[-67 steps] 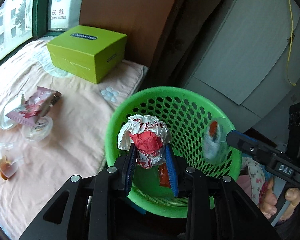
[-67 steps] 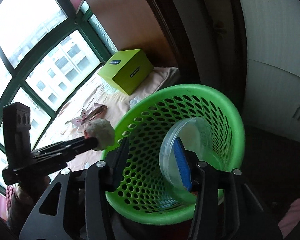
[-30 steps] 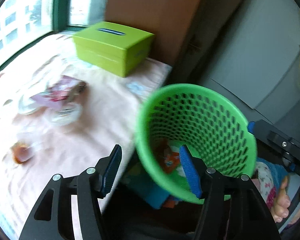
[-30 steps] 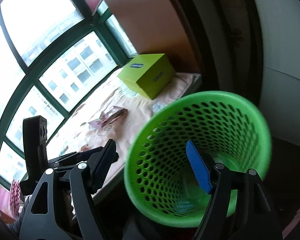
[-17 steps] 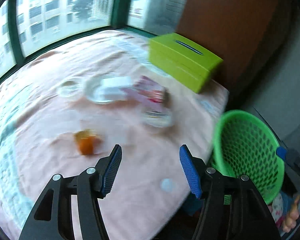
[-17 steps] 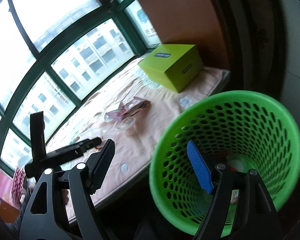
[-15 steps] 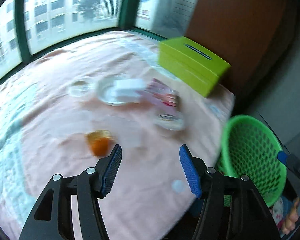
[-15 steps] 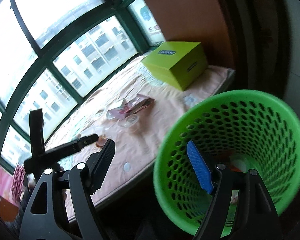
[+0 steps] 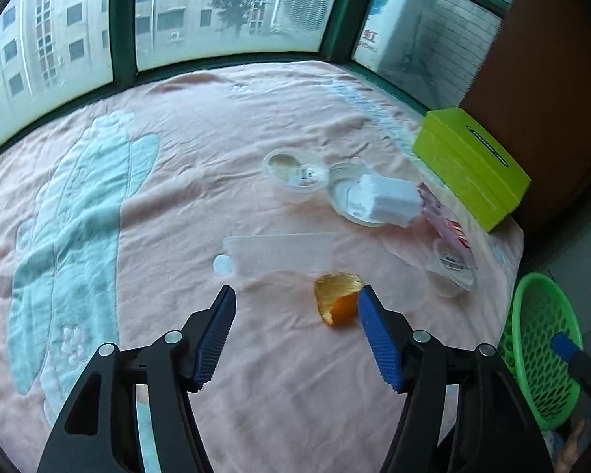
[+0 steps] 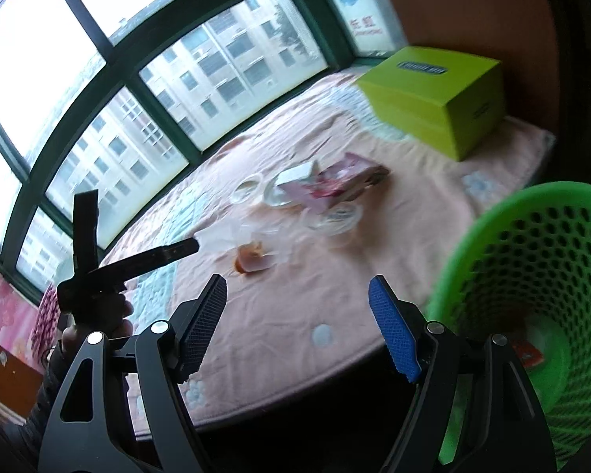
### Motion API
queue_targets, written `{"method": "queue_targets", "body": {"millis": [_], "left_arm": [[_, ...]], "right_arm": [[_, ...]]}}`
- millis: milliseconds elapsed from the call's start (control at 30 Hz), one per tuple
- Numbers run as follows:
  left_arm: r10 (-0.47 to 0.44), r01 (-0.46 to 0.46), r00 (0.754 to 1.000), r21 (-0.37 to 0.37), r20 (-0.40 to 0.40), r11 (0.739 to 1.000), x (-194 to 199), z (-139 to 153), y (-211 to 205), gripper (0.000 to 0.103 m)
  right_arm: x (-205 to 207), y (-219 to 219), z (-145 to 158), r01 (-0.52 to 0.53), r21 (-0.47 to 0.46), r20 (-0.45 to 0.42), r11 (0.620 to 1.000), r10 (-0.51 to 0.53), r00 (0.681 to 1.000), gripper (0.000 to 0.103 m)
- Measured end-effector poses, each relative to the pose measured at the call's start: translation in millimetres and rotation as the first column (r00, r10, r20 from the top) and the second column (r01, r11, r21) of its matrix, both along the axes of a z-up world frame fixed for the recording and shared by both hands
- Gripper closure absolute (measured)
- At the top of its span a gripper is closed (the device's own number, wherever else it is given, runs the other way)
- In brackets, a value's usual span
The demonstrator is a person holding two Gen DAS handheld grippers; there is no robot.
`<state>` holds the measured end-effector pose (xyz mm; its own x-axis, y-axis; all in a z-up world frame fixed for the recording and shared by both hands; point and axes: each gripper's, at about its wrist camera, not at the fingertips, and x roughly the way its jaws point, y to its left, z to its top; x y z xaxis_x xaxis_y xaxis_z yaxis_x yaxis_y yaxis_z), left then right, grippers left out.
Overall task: Collect trash
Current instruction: 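Move both grippers back over the bench toward the remaining trash, then grasp the clear plastic tray with the left gripper while the right grasps the clear cup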
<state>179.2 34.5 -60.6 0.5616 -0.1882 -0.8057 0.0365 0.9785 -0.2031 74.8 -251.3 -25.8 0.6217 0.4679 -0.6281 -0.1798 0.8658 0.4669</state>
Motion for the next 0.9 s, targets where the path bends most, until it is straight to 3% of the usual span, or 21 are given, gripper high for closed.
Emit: {"method": "queue_targets", "body": {"millis": [200, 333, 767, 833, 900], "left_arm": [[0.03, -0.03, 0.999, -0.026, -0.02, 0.999, 17, -8, 3, 0.021], [0.029, -0.03, 0.999, -0.024, -0.043, 0.999, 31, -18, -2, 0.018], [0.068, -0.064, 0.994, 0.05, -0.085, 0.997, 59, -42, -11, 0.018], [0.069, -0.065, 0.994, 0.046, -0.083, 0.997, 61, -44, -11, 0.028], [0.066, -0.064, 0.994, 0.032, -0.083, 0.997, 62, -45, -9, 0.029]], "right_arm": [[9, 21, -5, -0.043, -0.015, -0.016, 0.999, 0.043, 0.999, 0.029], [13, 21, -9, -0.043, -0.019, -0.032, 0.999, 0.042, 0.999, 0.029], [24, 27, -22, -0.054, -0.016, -0.074, 0.998, 0.053, 0.996, 0.029], [25, 29, -23, -0.057, -0.019, -0.077, 0.998, 0.056, 0.995, 0.029], [27, 31, -24, -0.063, -0.018, -0.079, 0.998, 0.061, 0.995, 0.029]]}}
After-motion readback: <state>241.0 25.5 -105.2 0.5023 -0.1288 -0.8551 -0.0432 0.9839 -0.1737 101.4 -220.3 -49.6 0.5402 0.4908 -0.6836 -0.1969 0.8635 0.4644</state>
